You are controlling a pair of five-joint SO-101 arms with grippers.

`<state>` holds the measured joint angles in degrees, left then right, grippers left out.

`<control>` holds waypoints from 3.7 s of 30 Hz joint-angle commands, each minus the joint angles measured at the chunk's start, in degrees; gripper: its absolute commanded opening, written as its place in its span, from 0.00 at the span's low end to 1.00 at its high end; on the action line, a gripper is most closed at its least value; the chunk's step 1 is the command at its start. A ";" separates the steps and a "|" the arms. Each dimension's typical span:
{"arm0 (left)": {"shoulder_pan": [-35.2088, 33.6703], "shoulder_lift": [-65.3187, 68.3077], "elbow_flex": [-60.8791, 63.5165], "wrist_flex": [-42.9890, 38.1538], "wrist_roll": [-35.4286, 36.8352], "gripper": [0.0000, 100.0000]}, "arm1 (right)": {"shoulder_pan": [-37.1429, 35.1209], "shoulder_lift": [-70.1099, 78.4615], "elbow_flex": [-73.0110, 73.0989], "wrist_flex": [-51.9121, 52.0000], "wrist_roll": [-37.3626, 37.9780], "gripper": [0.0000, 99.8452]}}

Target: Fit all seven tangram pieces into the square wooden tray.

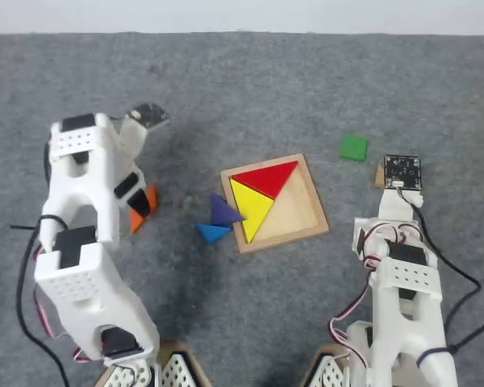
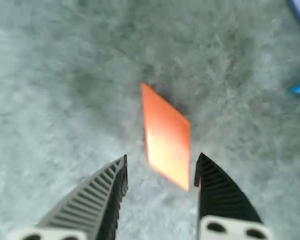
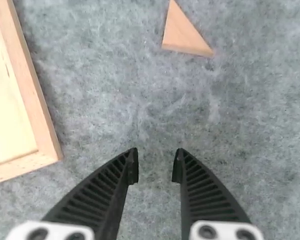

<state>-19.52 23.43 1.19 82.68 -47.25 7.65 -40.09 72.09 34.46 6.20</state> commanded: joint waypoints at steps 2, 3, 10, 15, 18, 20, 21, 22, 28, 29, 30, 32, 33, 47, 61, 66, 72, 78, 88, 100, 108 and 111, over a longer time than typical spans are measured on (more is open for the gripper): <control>0.00 -4.22 6.20 -7.38 -1.05 0.22 | 0.48 -2.15 -0.26 -1.19 0.79 0.12; 0.09 -4.04 7.08 -8.62 -1.05 0.22 | 0.48 -2.15 -0.26 -1.19 0.79 0.12; -1.05 -3.43 10.42 -14.95 -0.79 0.21 | 0.57 -2.15 -0.26 -1.19 0.79 0.12; -0.79 -0.79 10.33 -14.68 -1.05 0.16 | 0.48 -2.15 -0.26 -1.10 0.79 0.12; -0.44 -0.09 8.92 -11.69 -2.37 0.05 | 0.48 -2.15 -0.26 -1.10 0.79 0.12; 0.26 -0.09 8.92 -9.85 -3.25 0.01 | 0.40 -2.15 -0.26 -1.19 0.79 0.12; 0.62 -0.09 8.92 -8.79 -3.25 0.01 | 0.40 -2.15 -0.26 -1.19 0.79 0.12; 0.88 -0.26 8.75 -7.82 -3.25 0.01 | 0.40 -2.15 -0.26 -1.19 0.79 0.12; 3.60 -2.73 5.85 -3.78 4.84 0.01 | 0.31 -2.15 -0.26 -1.19 0.79 0.12; 4.13 -3.34 4.79 -2.99 6.33 0.01 | 0.31 -2.15 -0.26 -1.19 0.79 0.12; 4.57 -3.87 3.74 -2.11 8.09 0.01 | 0.31 -2.15 -0.26 -1.19 0.79 0.12; 5.98 -4.92 1.71 -0.18 11.78 0.01 | 0.31 -2.15 -0.26 -1.19 0.79 0.12; 6.77 -5.54 0.75 1.14 13.27 0.01 | 0.31 -2.15 -0.26 -1.19 0.79 0.12; 13.45 -3.60 -14.64 7.03 44.92 0.01 | 0.31 -2.15 -0.26 -0.84 0.79 0.12; 12.75 17.58 -24.66 3.08 42.64 0.16 | 0.31 -2.15 -0.18 -0.84 0.79 0.12; 12.40 13.27 -25.27 2.73 39.21 0.18 | 0.31 -2.15 -0.18 -0.84 0.79 0.12; 12.04 5.10 -24.75 3.08 37.19 0.18 | 0.31 -2.15 -0.18 -0.84 0.79 0.12; 12.31 5.27 -23.60 2.90 36.40 0.18 | 0.31 -1.98 -0.18 -0.84 0.79 0.12; 13.54 10.55 -22.99 3.08 31.65 0.18 | 0.31 -1.80 -0.18 -1.19 0.79 0.12; 16.44 11.25 -12.62 -3.34 28.31 0.18 | 0.31 -2.07 -0.18 -1.01 0.79 0.12; 12.48 11.25 -8.84 -6.07 26.37 0.18 | 0.31 -1.98 -0.18 -0.92 0.79 0.12; 12.13 11.25 -8.66 -5.89 25.85 0.18 | 0.40 -1.98 -0.18 -0.84 0.79 0.12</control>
<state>-6.95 34.95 -7.78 77.05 -20.26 7.65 -40.09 72.09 34.46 6.20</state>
